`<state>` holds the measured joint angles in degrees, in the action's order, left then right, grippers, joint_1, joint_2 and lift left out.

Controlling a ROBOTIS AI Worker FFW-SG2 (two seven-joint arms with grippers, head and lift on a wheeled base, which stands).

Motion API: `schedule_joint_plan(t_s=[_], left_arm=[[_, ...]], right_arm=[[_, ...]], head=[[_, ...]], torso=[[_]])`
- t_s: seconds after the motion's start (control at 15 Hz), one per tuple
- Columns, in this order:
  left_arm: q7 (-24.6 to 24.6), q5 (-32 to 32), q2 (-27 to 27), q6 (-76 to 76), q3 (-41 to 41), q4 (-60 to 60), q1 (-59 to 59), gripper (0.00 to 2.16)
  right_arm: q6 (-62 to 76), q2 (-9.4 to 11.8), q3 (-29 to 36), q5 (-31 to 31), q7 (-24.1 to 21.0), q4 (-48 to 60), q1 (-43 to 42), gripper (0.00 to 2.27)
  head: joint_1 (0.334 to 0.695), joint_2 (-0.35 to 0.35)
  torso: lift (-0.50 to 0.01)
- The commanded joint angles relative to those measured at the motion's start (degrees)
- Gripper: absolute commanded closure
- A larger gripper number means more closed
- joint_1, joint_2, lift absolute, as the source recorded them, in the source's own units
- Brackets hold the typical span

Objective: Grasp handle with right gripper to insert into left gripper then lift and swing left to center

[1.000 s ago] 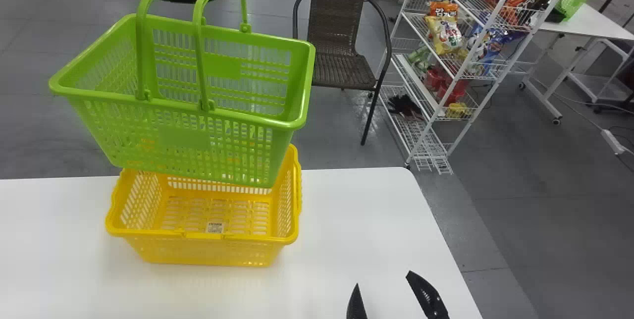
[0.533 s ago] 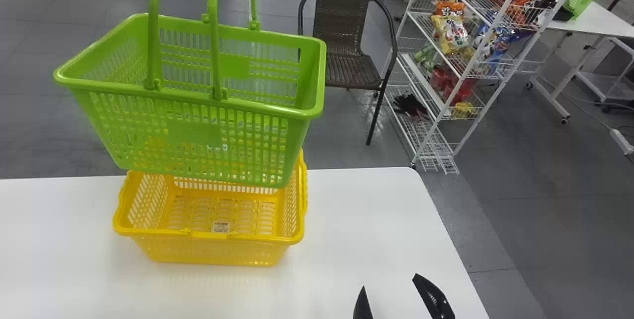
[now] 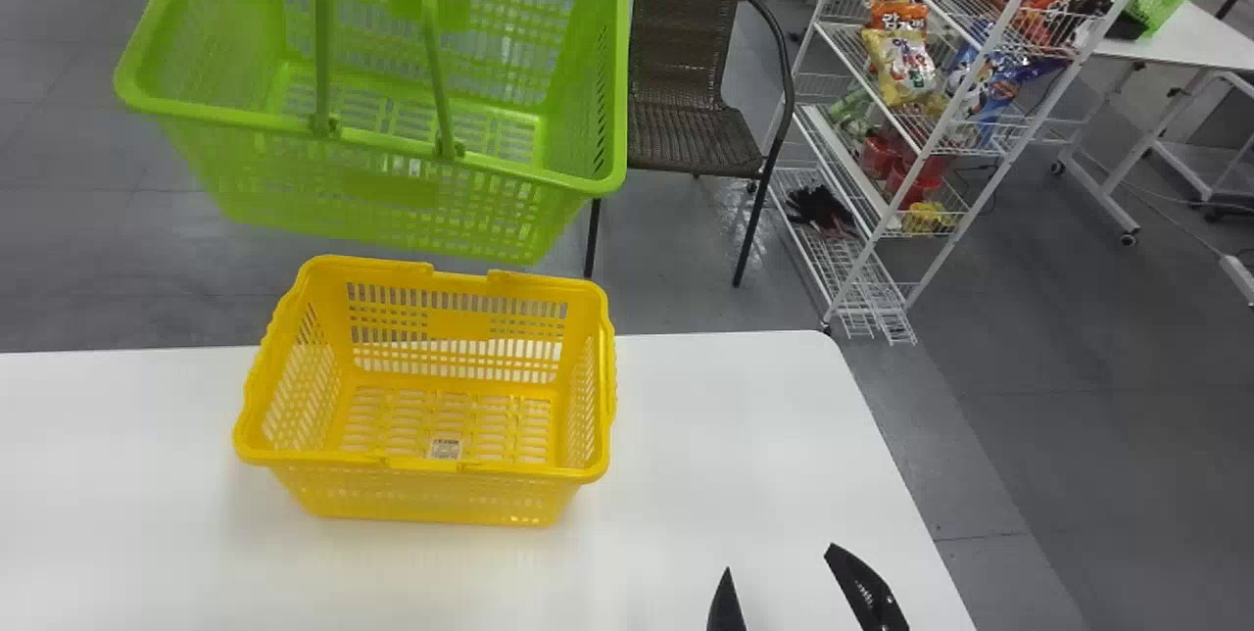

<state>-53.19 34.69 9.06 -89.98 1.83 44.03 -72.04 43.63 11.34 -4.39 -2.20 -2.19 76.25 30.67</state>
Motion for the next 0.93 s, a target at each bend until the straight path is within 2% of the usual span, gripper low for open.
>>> schedule_joint_plan(t_s=[0.0, 0.33, 0.87], left_arm=[[-0.2, -0.8, 1.9, -0.1, -1.6, 0.0, -0.5, 2.13], [-3.0, -0.6, 12.3, -0.1, -4.1, 0.1, -0.6, 2.13], [-7.1, 2.9, 30.7, -0.1, -5.0, 1.5, 3.8, 2.13]], right_arm=[[0.4, 0.0, 0.0, 0.0, 0.0, -0.3, 0.0, 0.04], [1.4, 0.0, 0.0, -0.4, 0.0, -1.1, 0.0, 0.04], [1.9, 0.1, 0.1, -1.1, 0.0, -1.2, -0.1, 0.04]], head=[[0.695, -0.226], [0.695, -0.168], [0.695, 0.057]], torso=[[0.0], [0.0], [0.0]])
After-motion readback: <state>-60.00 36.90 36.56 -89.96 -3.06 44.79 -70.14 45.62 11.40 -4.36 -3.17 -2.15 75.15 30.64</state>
